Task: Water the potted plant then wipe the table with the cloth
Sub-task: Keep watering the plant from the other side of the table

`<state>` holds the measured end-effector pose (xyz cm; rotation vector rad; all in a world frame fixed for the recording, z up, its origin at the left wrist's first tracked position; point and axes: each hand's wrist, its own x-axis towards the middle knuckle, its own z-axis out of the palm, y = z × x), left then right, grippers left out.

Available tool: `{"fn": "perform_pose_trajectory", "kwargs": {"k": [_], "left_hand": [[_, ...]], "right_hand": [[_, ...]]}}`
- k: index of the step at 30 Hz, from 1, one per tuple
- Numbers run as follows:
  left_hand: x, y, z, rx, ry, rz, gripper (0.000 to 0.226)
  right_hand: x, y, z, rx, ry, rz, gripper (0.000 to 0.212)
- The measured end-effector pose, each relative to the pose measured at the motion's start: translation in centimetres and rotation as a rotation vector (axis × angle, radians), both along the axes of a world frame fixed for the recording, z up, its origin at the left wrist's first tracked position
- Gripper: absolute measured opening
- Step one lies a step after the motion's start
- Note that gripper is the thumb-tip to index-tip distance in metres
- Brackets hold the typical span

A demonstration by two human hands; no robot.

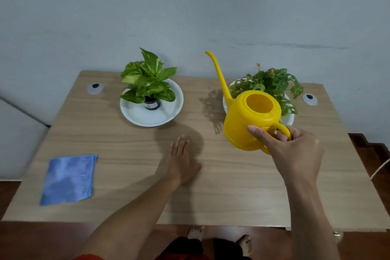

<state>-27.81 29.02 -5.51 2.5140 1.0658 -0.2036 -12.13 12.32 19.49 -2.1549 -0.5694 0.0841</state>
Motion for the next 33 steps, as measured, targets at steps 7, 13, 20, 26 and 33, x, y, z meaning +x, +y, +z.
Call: {"fn": "perform_pose_trajectory", "kwargs": {"k": [7, 13, 20, 26, 33], "left_hand": [[-7.1, 3.2, -0.5, 0.074, -0.085, 0.266, 0.106], [-9.8, 4.3, -1.7, 0.031, -0.051, 0.309, 0.105], [-10.0, 3.6, -3.1, 0.11, -0.099, 0.317, 0.111], [-10.1, 3.6, -3.5, 0.13, -0.151, 0.32, 0.109], [-10.0, 3.4, -3.1, 0.112, -0.143, 0.324, 0.109]], "right_hand": [[-3.9, 4.9, -0.5, -0.051, -0.04, 0.151, 0.071], [-5.7, 7.7, -0.4, -0.108, -0.057, 0.218, 0.073], [-6.9, 9.8, 0.1, -0.153, -0.095, 0.251, 0.068], [-7.2, 10.5, 0.1, -0.148, -0.096, 0.262, 0.069], [-7.1, 10.3, 0.2, -0.142, -0.091, 0.265, 0.069]]}}
